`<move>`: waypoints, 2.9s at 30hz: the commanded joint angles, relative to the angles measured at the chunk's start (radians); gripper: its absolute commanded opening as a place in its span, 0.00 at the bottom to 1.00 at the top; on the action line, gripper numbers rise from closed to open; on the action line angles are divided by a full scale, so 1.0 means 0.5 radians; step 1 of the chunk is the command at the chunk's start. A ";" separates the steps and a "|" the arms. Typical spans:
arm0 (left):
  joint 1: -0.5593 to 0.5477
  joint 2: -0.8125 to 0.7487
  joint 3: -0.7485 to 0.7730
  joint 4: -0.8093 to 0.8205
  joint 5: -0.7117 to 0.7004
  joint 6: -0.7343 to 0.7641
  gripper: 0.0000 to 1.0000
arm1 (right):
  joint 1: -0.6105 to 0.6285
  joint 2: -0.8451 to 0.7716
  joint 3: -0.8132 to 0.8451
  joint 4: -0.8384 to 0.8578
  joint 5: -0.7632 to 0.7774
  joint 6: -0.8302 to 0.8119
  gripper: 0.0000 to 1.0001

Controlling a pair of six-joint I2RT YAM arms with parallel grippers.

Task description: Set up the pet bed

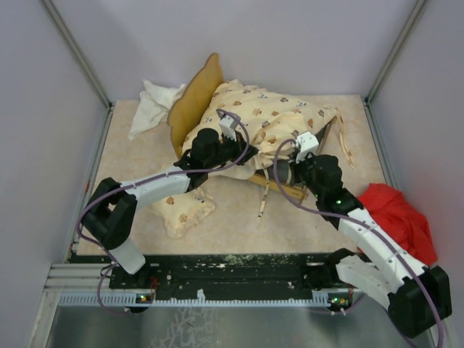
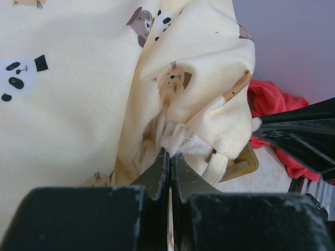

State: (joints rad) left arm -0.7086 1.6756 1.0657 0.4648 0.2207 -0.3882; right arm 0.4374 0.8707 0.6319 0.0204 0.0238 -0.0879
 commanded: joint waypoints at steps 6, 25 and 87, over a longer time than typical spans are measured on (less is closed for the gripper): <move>0.028 0.016 0.019 -0.005 -0.054 -0.003 0.00 | 0.000 0.211 -0.134 0.276 0.197 0.168 0.00; 0.027 0.090 0.029 0.042 0.006 -0.016 0.00 | -0.002 0.084 0.141 -0.773 1.040 1.170 0.34; 0.027 0.357 0.297 0.025 -0.009 -0.029 0.00 | 0.244 0.291 -0.111 0.271 1.081 0.307 0.33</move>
State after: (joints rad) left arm -0.7044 1.8446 1.1851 0.4706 0.2199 -0.4038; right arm 0.5854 0.9768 0.5274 0.0868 0.5964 0.1558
